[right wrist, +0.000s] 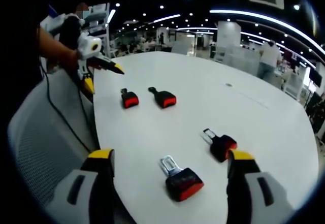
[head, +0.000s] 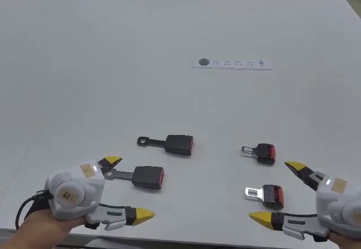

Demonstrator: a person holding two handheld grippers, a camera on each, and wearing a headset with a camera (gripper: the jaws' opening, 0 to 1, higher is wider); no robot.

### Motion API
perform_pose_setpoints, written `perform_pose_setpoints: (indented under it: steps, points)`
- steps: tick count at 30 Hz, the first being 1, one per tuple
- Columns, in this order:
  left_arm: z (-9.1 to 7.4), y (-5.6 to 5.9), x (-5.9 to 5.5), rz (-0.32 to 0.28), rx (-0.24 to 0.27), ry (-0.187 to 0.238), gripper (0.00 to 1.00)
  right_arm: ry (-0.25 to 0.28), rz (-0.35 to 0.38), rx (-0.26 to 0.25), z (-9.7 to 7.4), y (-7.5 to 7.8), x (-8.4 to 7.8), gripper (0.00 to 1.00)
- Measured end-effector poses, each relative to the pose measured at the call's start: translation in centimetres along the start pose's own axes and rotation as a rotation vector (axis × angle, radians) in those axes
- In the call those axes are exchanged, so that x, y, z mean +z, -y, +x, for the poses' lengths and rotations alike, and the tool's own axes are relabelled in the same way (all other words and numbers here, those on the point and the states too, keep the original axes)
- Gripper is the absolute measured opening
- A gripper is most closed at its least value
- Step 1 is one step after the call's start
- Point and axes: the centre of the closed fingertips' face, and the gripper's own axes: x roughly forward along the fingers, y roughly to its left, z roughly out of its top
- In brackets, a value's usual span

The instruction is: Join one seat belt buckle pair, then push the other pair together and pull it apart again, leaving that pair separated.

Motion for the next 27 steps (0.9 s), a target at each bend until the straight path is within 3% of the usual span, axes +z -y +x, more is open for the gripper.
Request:
perform_pose_setpoints:
  steps: [17,27]
  points:
    - [2.9,-1.6,-0.5,0.061,-0.051,-0.064,0.91,-0.062,0.011,0.082,1.4,1.2,-1.7,0.89]
    - [4.6,-2.1,-1.7,0.133,-0.127,-0.134,0.90,-0.123,0.016,0.151,2.1,0.8,-3.7,0.87]
